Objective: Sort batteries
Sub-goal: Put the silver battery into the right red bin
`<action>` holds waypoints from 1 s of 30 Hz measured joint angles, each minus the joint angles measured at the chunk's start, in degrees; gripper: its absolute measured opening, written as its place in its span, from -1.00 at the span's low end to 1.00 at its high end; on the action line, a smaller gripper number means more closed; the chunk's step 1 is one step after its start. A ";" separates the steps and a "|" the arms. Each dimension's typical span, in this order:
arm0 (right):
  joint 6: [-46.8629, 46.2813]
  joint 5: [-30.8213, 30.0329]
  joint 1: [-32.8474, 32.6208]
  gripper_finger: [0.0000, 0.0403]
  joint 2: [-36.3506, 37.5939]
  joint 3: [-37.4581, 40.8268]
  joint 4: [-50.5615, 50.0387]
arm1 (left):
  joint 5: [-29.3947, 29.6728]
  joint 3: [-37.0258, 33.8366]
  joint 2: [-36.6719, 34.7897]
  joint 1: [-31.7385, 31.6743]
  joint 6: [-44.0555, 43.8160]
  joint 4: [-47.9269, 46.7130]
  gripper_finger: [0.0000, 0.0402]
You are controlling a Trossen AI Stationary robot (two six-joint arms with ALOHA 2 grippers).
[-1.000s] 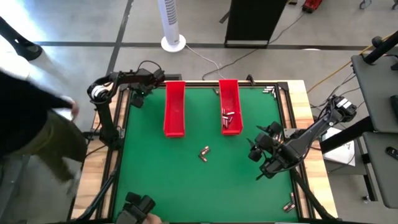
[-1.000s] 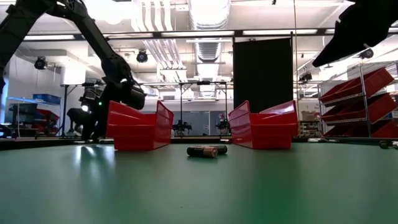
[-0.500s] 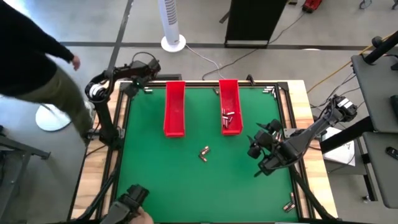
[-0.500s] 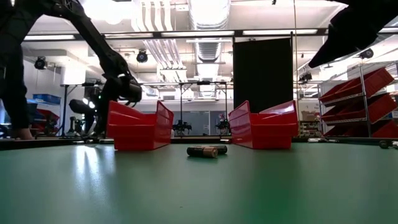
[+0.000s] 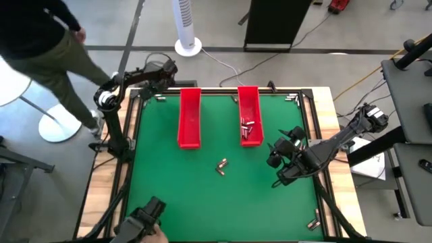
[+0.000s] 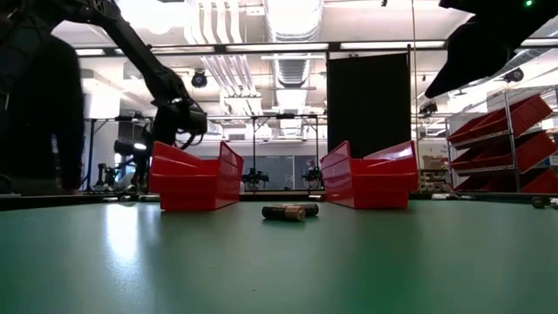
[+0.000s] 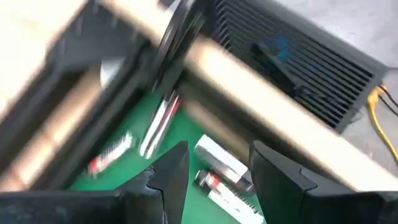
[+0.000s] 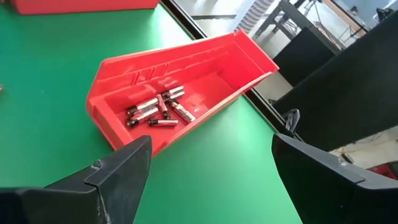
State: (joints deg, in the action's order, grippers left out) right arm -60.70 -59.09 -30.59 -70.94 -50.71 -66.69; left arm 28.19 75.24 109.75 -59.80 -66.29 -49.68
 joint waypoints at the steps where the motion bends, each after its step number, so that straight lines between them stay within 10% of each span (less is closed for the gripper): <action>1: 0.01 0.06 0.24 0.59 0.02 -0.06 0.05 | 0.22 1.32 0.00 -0.39 2.88 -0.49 -0.26; 18: -0.75 1.07 0.53 0.58 -0.07 0.78 0.60 | -15.79 10.19 1.44 -5.67 39.02 -9.51 -0.26; 30: -0.16 1.01 2.81 0.57 -0.07 1.20 1.42 | -18.78 13.38 4.32 -8.24 48.14 -9.43 -0.26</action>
State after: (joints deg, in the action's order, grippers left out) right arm -60.87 -58.08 -27.78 -71.00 -49.51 -65.27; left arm 9.42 88.62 114.08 -68.05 -18.15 -59.11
